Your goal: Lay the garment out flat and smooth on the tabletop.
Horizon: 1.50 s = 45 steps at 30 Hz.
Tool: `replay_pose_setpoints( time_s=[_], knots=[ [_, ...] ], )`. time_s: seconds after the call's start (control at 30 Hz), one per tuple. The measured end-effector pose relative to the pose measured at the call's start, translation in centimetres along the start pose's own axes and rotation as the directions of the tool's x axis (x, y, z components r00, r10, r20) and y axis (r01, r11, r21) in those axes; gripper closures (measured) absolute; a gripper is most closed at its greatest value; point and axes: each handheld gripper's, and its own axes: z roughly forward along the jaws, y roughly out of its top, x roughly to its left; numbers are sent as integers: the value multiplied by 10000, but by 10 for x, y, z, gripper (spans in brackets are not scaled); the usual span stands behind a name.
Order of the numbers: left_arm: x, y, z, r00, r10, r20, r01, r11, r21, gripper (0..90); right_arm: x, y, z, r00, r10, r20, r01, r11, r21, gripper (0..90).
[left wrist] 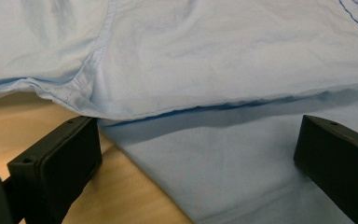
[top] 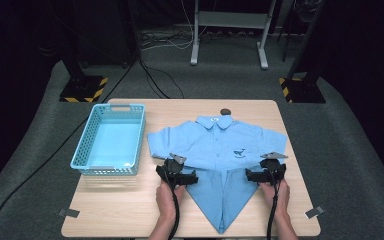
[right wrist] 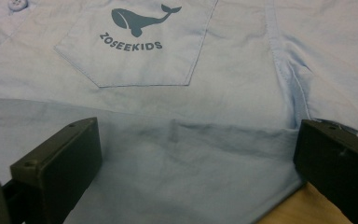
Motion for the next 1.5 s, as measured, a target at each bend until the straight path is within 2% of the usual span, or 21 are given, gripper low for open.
replay_pose_setpoints(
  time_s=[0.13, 0.37, 0.77, 0.87, 0.97, 1.03, 1.27, 1.43, 1.47, 1.5],
  knots=[
    [0, 4, 4, 10000, -14, -14, 14, 10000, -39, 2, -3, 4, 3, 10000, 68, 54, -68, 10000, -2, 2],
    [0, 0, 1, 9999, 75, 96, -74, 9999, -104, 0, -5, 2, 3, 9999, 131, 76, -130, 9999, -109, 6],
    [-4, -22, -20, 9997, 211, 134, -209, 9997, -149, 2, -4, -1, 1, 9999, 141, 91, -138, 9995, -279, 22],
    [-4, -22, -19, 9996, 205, 196, -203, 9997, -138, 2, -6, -2, -3, 9993, 350, -136, -357, 9979, -540, 25],
    [-4, -21, -19, 9995, 229, 209, -226, 9997, -123, 2, -11, -5, -7, 9952, 850, -484, -885, 9932, -754, 22],
    [-4, -21, -19, 9995, 225, 203, -223, 9997, -132, 1, -10, -7, -9, 9941, 937, -541, -977, 9923, -756, 18],
    [-4, -21, -18, 9992, 283, 293, -279, 9995, -139, 2, 2, -12, -13, 9974, 361, -624, -374, 9991, -186, 0],
    [-4, -21, -18, 9988, 356, 351, -351, 9993, -139, 3, 13, -15, -18, 9978, 424, -506, -432, 9990, -145, 2],
    [-4, -21, -18, 9987, 357, 355, -352, 9993, -138, 3, 17, -15, -19, 9984, 309, -466, -316, 9994, -134, 2],
    [-4, -20, -18, 9987, 361, 357, -356, 9993, -135, 2, 28, -13, -21, 9987, 40, -501, -51, 9998, -216, 7]
  ],
)
